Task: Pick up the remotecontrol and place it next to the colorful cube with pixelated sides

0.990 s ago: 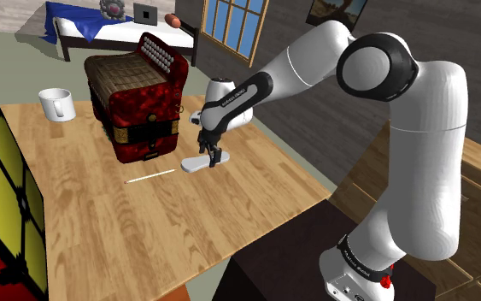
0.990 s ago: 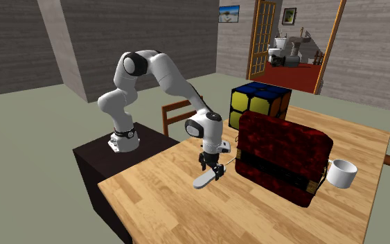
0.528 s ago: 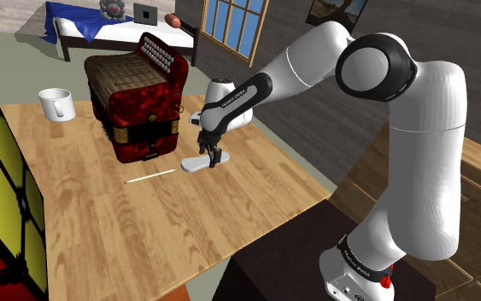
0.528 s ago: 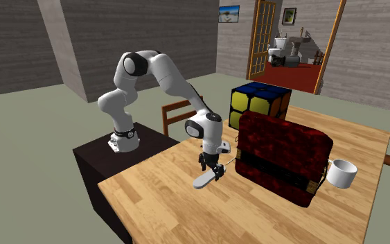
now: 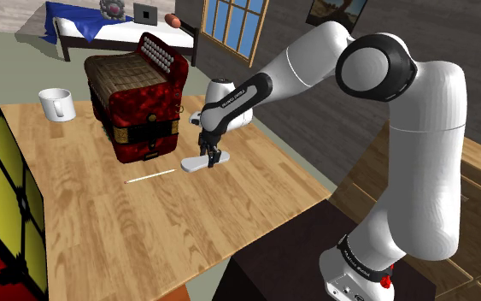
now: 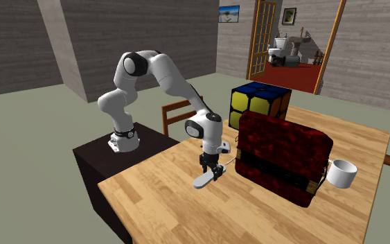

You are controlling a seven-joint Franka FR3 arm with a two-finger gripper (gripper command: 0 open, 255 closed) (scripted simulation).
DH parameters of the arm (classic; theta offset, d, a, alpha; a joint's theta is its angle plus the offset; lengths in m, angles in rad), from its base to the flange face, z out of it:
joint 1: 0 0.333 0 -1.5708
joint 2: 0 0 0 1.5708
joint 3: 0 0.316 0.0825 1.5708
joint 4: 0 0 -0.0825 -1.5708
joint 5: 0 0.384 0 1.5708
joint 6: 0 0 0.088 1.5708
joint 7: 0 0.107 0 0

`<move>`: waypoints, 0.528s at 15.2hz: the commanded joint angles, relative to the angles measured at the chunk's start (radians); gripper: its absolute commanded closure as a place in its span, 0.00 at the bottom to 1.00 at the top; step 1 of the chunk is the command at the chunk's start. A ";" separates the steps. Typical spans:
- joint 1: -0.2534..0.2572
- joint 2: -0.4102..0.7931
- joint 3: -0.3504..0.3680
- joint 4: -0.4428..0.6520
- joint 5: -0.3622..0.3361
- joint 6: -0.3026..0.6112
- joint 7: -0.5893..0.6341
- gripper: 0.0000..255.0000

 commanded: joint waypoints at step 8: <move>0.004 -0.063 -0.005 -0.005 -0.007 -0.057 0.006 1.00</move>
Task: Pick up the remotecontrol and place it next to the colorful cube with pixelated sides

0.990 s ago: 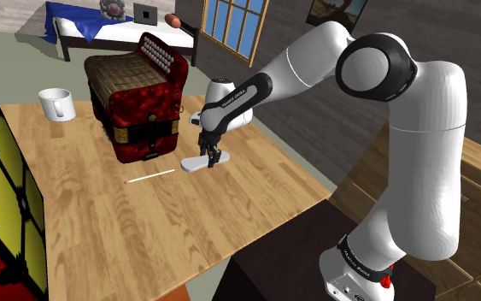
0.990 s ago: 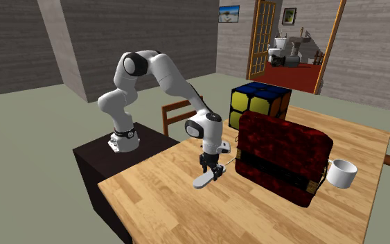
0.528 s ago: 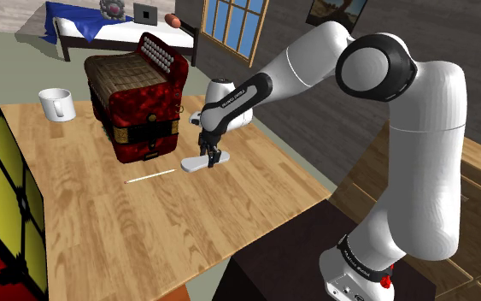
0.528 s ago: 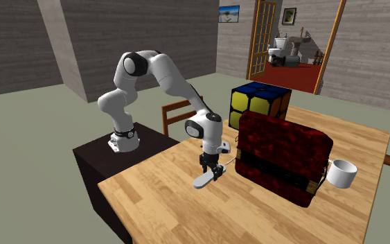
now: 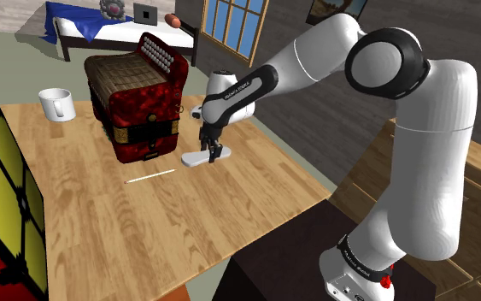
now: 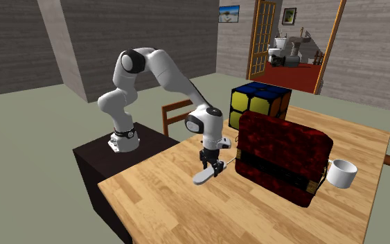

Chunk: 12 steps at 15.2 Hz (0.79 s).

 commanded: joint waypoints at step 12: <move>0.007 -0.124 -0.009 0.010 -0.016 -0.133 0.013 1.00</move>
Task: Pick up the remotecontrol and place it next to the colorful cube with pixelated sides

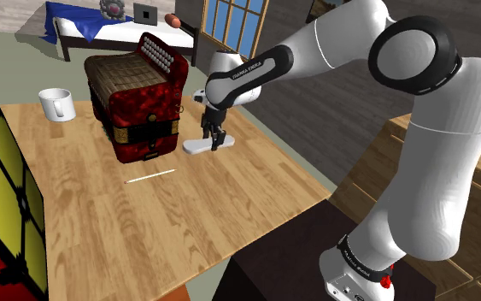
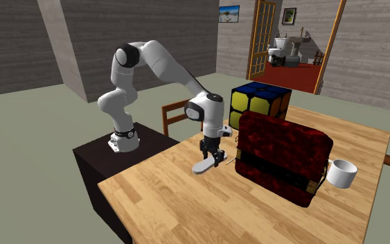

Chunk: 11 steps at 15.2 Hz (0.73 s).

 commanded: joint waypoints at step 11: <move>0.003 -0.093 -0.006 0.042 -0.013 -0.135 0.010 1.00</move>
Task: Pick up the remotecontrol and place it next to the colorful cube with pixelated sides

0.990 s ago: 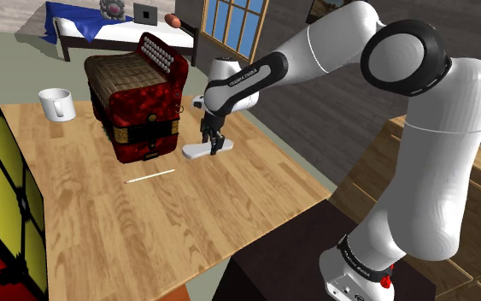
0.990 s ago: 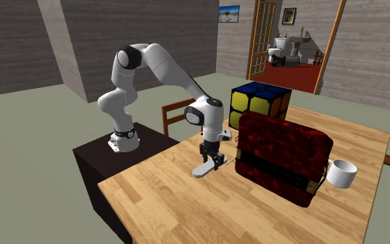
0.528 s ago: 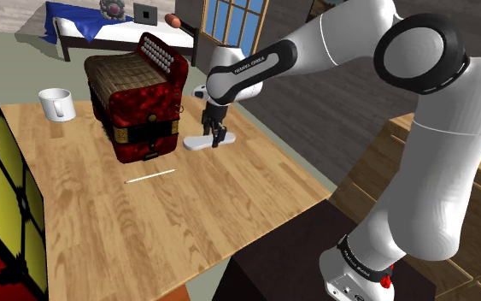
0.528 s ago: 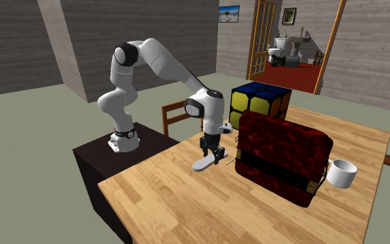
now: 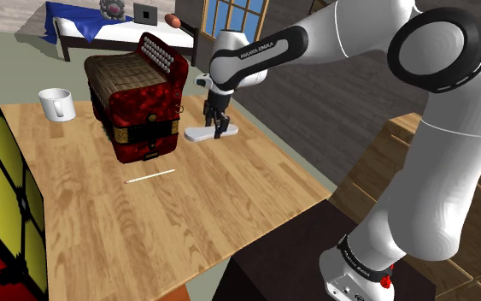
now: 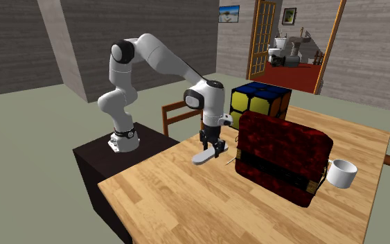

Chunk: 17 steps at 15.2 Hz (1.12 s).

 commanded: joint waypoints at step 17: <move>0.004 -0.098 -0.003 0.123 -0.014 -0.220 0.014 1.00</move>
